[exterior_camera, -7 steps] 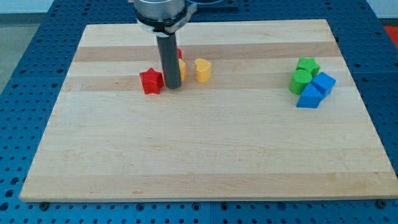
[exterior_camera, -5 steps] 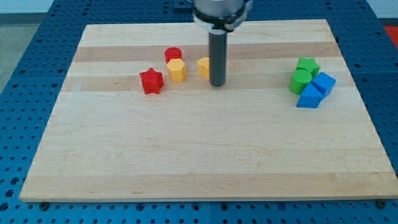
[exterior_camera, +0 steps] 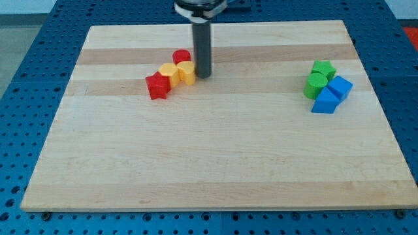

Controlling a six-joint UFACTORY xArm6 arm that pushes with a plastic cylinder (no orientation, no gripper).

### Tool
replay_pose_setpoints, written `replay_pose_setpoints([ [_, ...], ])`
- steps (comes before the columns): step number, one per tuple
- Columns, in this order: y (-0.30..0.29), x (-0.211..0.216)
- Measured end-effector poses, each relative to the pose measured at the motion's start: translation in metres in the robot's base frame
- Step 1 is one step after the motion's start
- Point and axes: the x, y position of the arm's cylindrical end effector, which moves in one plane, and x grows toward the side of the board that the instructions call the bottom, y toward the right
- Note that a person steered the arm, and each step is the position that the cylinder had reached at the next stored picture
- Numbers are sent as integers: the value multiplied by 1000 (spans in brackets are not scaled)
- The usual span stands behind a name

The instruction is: Move the yellow blocks and red star towards the left

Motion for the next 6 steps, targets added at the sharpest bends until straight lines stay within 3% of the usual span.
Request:
replay_pose_setpoints([
  [1,-28,0],
  [4,7,38],
  [6,-39,56],
])
